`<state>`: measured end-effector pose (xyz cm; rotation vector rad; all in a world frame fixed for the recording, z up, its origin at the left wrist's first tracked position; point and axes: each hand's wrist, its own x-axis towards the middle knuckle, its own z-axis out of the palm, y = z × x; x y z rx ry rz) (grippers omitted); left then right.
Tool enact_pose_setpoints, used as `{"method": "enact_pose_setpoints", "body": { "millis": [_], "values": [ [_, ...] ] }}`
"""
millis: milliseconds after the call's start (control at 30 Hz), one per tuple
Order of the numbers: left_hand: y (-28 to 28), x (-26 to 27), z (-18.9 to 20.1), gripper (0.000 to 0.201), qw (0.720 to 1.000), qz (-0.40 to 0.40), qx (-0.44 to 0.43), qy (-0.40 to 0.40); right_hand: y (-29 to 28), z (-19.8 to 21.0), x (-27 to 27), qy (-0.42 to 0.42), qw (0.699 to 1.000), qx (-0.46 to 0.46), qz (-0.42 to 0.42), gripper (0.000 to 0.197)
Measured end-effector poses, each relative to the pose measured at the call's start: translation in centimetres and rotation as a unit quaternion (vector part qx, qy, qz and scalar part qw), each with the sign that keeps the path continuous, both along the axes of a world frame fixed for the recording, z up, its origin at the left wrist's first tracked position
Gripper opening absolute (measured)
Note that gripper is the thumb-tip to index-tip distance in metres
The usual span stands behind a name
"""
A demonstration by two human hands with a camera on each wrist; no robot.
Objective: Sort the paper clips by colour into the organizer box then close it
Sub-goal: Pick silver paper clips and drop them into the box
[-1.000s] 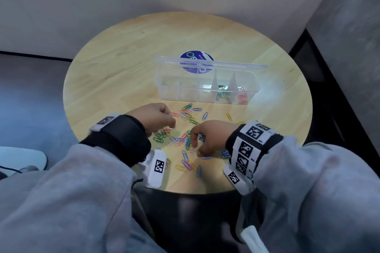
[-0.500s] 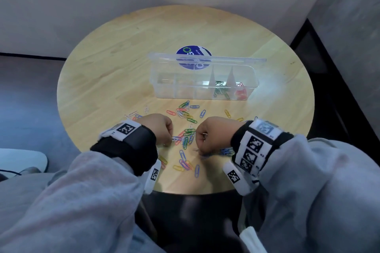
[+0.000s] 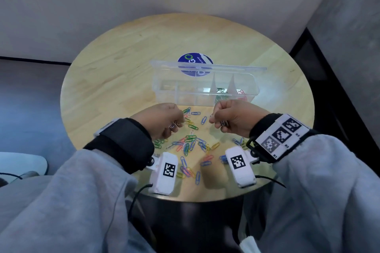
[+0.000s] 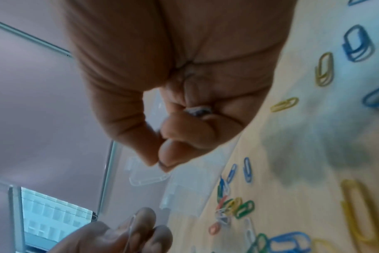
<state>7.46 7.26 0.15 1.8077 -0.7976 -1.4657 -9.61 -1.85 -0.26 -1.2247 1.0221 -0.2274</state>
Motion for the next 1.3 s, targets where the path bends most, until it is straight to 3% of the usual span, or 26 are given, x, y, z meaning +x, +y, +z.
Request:
{"method": "enact_pose_setpoints", "body": {
  "millis": [200,367,467,700,900,1033,1133,1233,1300],
  "values": [
    [-1.5,0.4,0.8,0.034,0.982,0.131,-0.044,0.128,-1.4,1.4,0.3,-0.083,0.993,0.062,-0.063,0.025],
    [-3.5,-0.2,2.0,0.016,0.962,0.171,-0.043,0.210,-3.3,2.5,1.2,-0.177,0.963,0.140,-0.146,0.020],
    [-5.4,-0.3,2.5,0.019,0.949,0.185,-0.059,0.247,-4.6,2.8,1.6,-0.205,0.954,0.159,-0.150,0.021],
    [-8.7,-1.0,1.9,0.029,0.939,0.192,-0.080,0.273,-6.3,1.9,1.6,-0.244,0.938,0.184,-0.163,0.028],
    [-9.9,-1.5,1.9,0.026,0.932,0.193,-0.107,0.288,-6.2,1.7,1.4,-0.249,0.937,0.180,-0.164,0.047],
    [-9.3,-1.7,2.1,0.033,0.943,0.189,-0.104,0.253,-5.9,2.1,1.0,-0.224,0.953,0.155,-0.134,0.041],
    [-8.2,-1.9,2.2,0.024,0.962,0.164,-0.097,0.193,-5.8,2.4,0.4,-0.147,0.983,0.079,-0.079,0.028],
    [-6.9,-2.0,2.4,0.018,0.988,0.104,-0.077,0.084,-5.9,2.7,-0.8,-0.052,0.998,-0.026,-0.007,0.021],
    [-6.1,-2.0,2.2,0.015,0.998,0.045,-0.048,-0.022,-5.8,2.6,-2.0,0.020,0.993,-0.108,0.048,0.018]
  ]
}}
